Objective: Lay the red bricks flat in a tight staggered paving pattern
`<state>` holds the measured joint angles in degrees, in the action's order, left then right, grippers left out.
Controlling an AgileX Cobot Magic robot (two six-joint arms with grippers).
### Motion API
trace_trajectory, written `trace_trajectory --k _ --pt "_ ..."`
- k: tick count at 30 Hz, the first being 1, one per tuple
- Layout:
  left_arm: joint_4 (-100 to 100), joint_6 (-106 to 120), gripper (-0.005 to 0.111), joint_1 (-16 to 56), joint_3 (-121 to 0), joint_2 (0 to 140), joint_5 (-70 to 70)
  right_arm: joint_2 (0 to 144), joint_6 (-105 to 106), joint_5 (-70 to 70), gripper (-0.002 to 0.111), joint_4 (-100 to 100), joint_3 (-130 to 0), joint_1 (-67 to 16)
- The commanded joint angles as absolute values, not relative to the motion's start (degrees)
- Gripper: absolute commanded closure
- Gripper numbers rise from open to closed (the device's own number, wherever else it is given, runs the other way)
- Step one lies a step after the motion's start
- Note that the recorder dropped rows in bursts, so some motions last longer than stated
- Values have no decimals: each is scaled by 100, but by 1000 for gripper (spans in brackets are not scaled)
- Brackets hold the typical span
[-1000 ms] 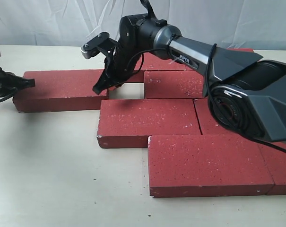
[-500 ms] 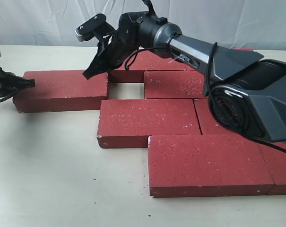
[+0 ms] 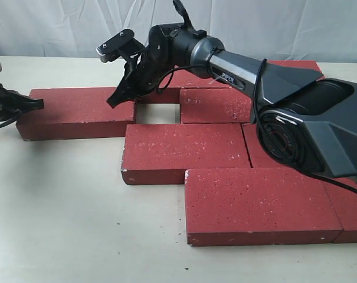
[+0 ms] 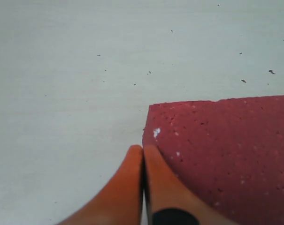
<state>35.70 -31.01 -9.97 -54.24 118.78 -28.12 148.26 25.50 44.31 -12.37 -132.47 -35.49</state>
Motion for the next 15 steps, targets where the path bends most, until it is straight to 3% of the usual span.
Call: trace_trajectory --k 1,15 --pt "3839 -3152 107 -898 -5429 11891 -3171 14723 2549 5203 109 -1215 -13224 -3543" --pt "3775 -3152 107 -1153 -5429 11549 -2717 14413 2588 4758 109 -1345 -13224 -3543"
